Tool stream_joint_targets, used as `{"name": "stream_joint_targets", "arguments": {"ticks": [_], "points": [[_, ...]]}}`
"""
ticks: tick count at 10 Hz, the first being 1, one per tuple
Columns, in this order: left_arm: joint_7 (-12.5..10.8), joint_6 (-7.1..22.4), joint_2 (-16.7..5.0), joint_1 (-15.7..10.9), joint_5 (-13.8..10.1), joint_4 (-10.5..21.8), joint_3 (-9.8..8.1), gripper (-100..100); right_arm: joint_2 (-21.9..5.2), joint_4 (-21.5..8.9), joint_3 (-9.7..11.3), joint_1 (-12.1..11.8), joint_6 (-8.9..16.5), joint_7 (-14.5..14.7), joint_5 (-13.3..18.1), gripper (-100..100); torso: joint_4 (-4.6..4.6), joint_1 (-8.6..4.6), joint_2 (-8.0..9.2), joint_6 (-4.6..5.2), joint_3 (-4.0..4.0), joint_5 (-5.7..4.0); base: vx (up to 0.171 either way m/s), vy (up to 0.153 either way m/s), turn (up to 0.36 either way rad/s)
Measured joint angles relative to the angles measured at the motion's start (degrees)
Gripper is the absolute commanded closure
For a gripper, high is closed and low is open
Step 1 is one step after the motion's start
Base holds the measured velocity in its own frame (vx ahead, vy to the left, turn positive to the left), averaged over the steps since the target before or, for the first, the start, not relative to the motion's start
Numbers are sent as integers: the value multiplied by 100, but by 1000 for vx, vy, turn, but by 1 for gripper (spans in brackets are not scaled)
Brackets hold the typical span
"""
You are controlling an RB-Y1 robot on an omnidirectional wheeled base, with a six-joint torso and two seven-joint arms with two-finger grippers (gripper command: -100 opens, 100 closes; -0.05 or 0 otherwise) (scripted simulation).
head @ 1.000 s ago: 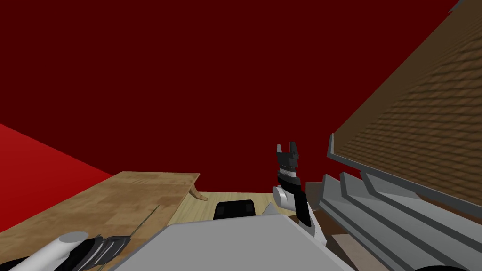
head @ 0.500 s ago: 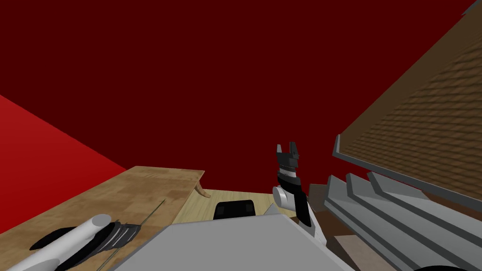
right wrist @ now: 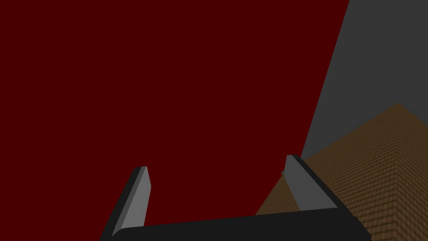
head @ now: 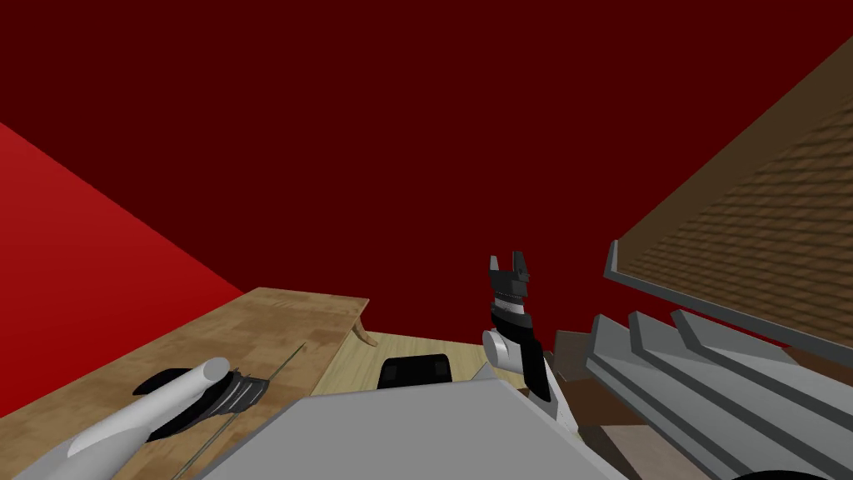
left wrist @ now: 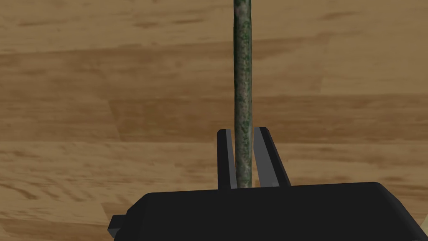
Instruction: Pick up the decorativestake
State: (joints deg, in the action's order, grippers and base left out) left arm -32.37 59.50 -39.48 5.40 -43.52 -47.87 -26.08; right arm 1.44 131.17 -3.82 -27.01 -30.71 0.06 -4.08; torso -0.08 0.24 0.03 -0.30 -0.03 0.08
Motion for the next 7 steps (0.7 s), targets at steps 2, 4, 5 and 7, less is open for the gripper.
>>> {"name": "stream_joint_targets", "arguments": {"ticks": [2, 4, 5, 7], "points": [[-294, 47, -3, -15, 28, -270, 272, 100, 0, 0, 1, 1, 0, 0, 0, 0, 5, -3, -3, 14, 1, 0, -11, 20, -23], [-509, 52, 20, -75, 60, -361, 471, 100, 0, 0, 0, 0, 0, 0, 0, 0, 1, -1, -1, 0, 0, 0, -24, 51, 125], [-676, 105, 38, -64, 104, -519, 651, 100, 0, 0, 0, 1, 0, 0, 0, 0, 3, 3, 3, 5, 3, 1, -17, 34, 11], [-976, 134, 74, 20, 112, -829, 775, 100, 0, 0, 1, 1, 0, 0, 0, 0, 5, -12, -5, 13, 0, -3, -10, 35, 75]]}}
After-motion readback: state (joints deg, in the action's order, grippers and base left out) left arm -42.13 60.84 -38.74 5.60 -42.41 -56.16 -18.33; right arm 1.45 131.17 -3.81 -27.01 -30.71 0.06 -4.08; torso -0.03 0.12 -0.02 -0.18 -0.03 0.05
